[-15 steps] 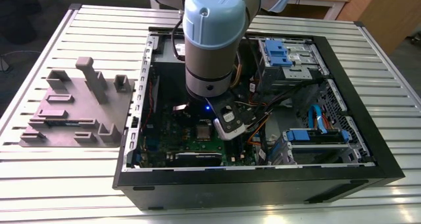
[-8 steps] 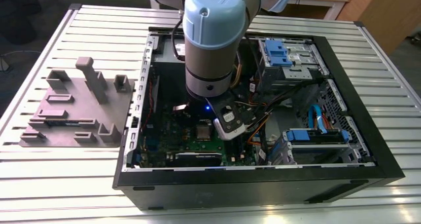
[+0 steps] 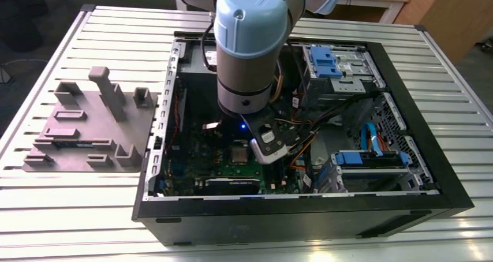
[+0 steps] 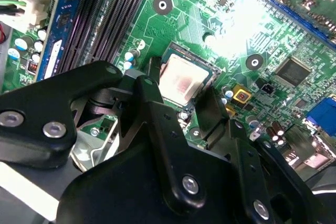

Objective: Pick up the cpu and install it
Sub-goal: 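Place the cpu into insertion slot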

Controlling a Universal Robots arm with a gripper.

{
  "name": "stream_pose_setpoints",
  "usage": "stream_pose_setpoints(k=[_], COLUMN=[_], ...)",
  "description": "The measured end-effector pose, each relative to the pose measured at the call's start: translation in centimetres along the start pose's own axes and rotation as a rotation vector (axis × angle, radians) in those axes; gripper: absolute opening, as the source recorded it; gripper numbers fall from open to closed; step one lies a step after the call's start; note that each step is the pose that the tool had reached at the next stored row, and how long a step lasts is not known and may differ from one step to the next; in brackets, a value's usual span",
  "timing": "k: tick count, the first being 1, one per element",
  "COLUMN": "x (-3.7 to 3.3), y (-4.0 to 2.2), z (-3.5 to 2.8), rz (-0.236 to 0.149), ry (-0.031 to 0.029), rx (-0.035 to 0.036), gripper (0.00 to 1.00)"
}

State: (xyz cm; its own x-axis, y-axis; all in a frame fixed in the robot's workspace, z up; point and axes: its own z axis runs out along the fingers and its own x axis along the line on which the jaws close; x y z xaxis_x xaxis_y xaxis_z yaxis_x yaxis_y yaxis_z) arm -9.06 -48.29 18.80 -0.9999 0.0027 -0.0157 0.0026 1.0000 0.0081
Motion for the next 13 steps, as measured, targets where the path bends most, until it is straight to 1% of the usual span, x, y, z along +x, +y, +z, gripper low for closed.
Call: stream_pose_setpoints(k=[6, 7, 8, 13], x=[0.02, 0.02, 0.01, 0.00], y=[-0.04, -0.05, -0.05, -0.05], z=[-0.02, -0.03, -0.03, -0.01], rz=[0.000, 0.000, 0.000, 0.000], ry=[0.0002, 0.0004, 0.0003, 0.0000], rx=[0.0005, 0.0008, 0.0007, 0.0003], gripper=[0.54, 0.53, 0.47, 0.47])
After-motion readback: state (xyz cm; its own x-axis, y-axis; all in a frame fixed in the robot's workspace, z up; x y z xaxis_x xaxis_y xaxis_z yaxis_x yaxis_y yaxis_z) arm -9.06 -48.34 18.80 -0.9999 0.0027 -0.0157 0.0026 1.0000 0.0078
